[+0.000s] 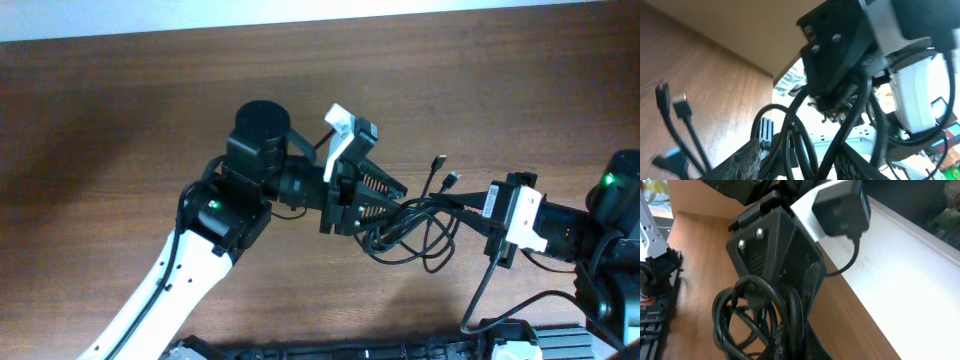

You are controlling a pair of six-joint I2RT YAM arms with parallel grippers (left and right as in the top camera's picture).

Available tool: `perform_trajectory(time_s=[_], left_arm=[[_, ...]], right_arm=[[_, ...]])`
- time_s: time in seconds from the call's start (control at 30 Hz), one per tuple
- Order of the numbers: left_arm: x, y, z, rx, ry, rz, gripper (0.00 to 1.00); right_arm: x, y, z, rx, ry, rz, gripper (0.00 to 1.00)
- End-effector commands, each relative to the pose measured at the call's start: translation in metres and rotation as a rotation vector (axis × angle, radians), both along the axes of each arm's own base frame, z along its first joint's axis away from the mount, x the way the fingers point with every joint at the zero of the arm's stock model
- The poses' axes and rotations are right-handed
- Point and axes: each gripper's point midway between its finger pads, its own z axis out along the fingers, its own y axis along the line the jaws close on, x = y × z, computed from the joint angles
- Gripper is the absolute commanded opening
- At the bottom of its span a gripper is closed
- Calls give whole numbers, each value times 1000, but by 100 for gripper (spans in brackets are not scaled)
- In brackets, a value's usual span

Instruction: Untangle cables

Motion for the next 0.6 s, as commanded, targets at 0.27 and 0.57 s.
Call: perform_trajectory(time_s=[0.27,0.57], left_arm=[[22,-3,-38,154,13,167,32],[33,-1,-46,192,9,235,22]], right_arm=[[-6,3,17,11,-87,34,4],[-6,3,17,11,-86,33,4]])
